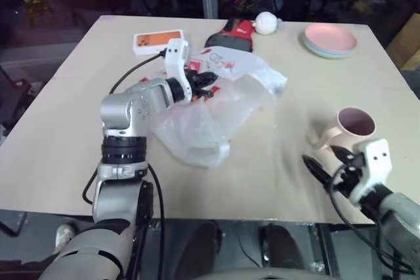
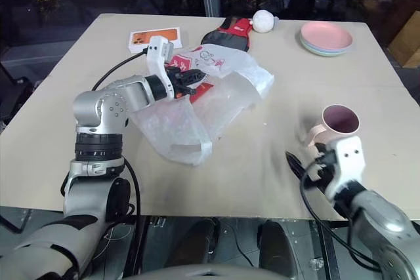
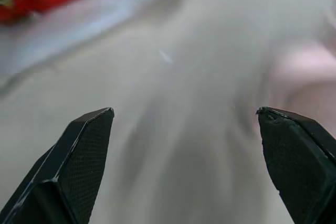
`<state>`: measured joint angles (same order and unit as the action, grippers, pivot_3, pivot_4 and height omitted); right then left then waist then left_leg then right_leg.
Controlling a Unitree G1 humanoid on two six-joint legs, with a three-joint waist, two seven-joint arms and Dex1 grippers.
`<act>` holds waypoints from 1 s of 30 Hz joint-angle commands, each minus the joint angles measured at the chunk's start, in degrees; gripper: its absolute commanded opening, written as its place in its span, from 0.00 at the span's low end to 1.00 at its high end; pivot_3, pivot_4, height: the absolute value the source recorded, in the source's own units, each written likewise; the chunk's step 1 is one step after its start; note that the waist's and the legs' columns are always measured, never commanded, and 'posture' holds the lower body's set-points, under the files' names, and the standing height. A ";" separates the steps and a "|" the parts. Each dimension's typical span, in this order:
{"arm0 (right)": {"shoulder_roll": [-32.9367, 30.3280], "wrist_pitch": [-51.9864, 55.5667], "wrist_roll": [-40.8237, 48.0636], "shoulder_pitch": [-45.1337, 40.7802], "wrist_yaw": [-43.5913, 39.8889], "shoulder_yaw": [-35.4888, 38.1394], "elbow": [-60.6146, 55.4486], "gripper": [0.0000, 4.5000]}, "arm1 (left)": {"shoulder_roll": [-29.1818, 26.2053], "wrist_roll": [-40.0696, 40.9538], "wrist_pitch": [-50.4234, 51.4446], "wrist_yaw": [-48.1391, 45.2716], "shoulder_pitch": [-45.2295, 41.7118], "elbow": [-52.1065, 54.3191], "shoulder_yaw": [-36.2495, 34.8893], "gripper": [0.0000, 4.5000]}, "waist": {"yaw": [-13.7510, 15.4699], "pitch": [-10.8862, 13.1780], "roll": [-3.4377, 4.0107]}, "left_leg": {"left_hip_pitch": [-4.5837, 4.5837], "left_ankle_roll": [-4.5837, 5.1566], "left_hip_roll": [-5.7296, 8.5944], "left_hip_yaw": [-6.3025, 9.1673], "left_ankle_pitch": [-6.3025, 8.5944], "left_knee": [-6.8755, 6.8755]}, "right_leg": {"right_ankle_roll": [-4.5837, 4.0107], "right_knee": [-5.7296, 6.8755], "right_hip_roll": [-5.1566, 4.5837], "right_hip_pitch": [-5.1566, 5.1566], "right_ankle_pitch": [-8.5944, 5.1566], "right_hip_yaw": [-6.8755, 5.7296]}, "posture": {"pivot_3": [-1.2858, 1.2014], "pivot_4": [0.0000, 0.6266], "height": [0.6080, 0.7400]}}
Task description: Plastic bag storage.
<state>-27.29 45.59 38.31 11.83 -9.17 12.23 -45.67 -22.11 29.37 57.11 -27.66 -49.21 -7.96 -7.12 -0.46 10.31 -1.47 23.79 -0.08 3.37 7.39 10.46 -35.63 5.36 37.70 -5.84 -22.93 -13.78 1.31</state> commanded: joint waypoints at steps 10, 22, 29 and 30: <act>2.47 -1.38 -4.77 -2.12 -0.30 -1.35 2.94 0.62 | -1.71 0.79 0.94 1.04 0.21 3.78 -2.07 0.00 | -0.31 0.01 0.02 | 0.07 0.01 0.17 0.03 0.02 0.24 | -0.19 -0.05 -0.10 -0.11 0.10 0.02 | 0.52 0.24 1.00; 5.41 -5.87 -12.05 -9.32 1.23 -2.76 11.87 0.62 | -1.06 0.63 0.92 1.34 0.16 3.76 -1.89 0.00 | -0.41 0.01 0.02 | -0.02 -0.02 0.09 -0.02 -0.02 0.18 | -0.16 0.01 -0.04 -0.10 0.10 0.04 | 0.52 0.24 1.00; 7.98 -13.09 -17.30 -14.44 -0.67 -4.96 21.38 0.23 | -1.21 0.81 1.40 1.61 0.03 4.47 -2.09 0.00 | -0.39 0.01 0.03 | 0.01 -0.03 0.12 -0.07 -0.01 0.20 | -0.18 -0.02 -0.04 -0.10 0.11 0.10 | 0.52 0.24 1.00; 7.89 -13.59 -17.48 -14.81 -1.30 -5.26 21.57 0.10 | -1.35 0.84 1.44 1.59 -0.05 4.46 -2.22 0.00 | -0.41 0.02 0.03 | 0.01 -0.03 0.13 -0.05 -0.01 0.20 | -0.18 -0.02 -0.04 -0.10 0.11 0.09 | 0.52 0.24 1.00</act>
<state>-19.44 33.93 20.74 -2.09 -9.15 7.07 -23.40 -23.04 29.47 58.68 -26.03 -48.22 -6.14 -8.53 -0.86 10.33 -1.44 23.81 -0.11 3.50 7.33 10.44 -35.42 5.18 37.68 -5.88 -23.04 -13.67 1.41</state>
